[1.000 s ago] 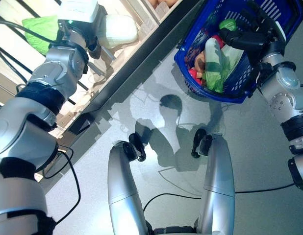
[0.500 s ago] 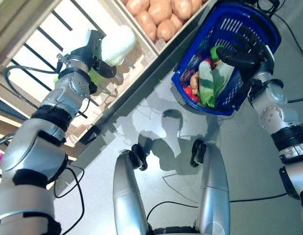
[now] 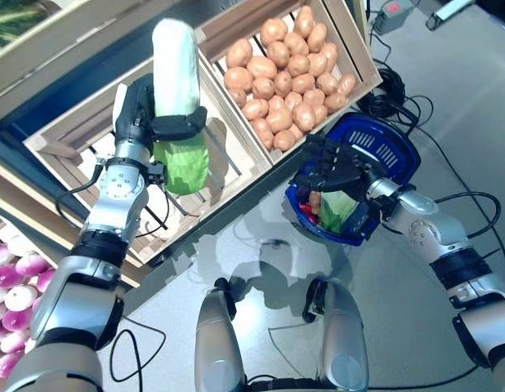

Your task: Put vegetables into the basket

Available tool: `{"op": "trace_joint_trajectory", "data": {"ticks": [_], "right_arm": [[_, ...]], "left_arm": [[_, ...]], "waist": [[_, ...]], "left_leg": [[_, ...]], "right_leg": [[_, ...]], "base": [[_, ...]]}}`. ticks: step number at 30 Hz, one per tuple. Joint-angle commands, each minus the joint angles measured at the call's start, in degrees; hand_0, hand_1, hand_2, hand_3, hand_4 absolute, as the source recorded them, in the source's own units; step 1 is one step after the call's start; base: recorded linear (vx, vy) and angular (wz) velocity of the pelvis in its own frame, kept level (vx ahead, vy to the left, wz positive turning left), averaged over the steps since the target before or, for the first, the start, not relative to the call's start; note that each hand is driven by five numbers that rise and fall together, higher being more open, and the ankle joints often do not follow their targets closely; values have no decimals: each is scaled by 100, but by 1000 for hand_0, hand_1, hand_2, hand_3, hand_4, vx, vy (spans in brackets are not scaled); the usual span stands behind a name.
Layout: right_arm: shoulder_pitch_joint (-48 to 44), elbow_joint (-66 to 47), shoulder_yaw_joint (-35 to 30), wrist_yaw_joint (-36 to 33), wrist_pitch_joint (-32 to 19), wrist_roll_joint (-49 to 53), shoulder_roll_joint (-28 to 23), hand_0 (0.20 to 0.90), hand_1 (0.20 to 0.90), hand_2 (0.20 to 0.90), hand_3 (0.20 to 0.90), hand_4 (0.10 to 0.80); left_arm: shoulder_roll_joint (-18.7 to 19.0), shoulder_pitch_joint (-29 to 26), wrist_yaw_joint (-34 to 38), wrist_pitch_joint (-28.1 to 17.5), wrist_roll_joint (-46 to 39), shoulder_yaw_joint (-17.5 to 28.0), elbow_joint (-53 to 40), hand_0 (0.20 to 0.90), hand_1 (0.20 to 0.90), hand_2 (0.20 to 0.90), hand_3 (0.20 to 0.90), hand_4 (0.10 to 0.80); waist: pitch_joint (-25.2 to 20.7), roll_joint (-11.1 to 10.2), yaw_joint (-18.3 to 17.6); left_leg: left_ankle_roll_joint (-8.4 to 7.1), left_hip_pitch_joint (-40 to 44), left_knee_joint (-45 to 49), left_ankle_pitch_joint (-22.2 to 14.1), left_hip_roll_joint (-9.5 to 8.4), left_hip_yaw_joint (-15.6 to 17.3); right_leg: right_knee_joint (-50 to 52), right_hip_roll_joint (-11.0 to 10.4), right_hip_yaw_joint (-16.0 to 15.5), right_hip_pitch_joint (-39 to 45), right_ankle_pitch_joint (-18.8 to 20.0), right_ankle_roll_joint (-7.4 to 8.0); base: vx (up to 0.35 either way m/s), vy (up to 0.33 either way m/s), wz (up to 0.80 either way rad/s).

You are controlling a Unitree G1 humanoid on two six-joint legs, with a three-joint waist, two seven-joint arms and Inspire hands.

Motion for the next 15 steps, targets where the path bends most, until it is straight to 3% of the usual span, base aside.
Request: {"op": "trace_joint_trajectory", "data": {"ticks": [1, 7, 15], "right_arm": [[-65, -232, 28, 615, -54, -109, 419, 900, 900, 900, 900, 800], [136, -356, 247, 680, 70, -113, 754, 900, 900, 900, 900, 800], [416, -502, 374, 424, 77, -118, 1267, 900, 900, 900, 900, 800]], "left_arm": [[-247, 77, -284, -943, -826, 399, -506, 300, 300, 300, 300, 400], [-760, 543, -594, -959, -1410, 489, -765, 300, 300, 300, 300, 400], [-1540, 1286, -821, -774, -1285, 278, -1128, 300, 300, 300, 300, 400]], "waist": [[-1078, 108, 48], [-1418, 90, 76], [-2001, 57, 139]], "left_leg": [[91, 527, -206, -309, -28, 114], [78, 1406, -1146, 74, -165, 255], [118, 2406, -2387, 476, -321, 379]], "right_leg": [[-1367, -146, -98, 992, 711, 74], [-2312, 81, -304, 1859, 1006, 160], [-3508, 416, -469, 2909, 1321, 228]], "base": [[-42, -63, -2], [-5, -70, 3], [105, -58, 7]]}}
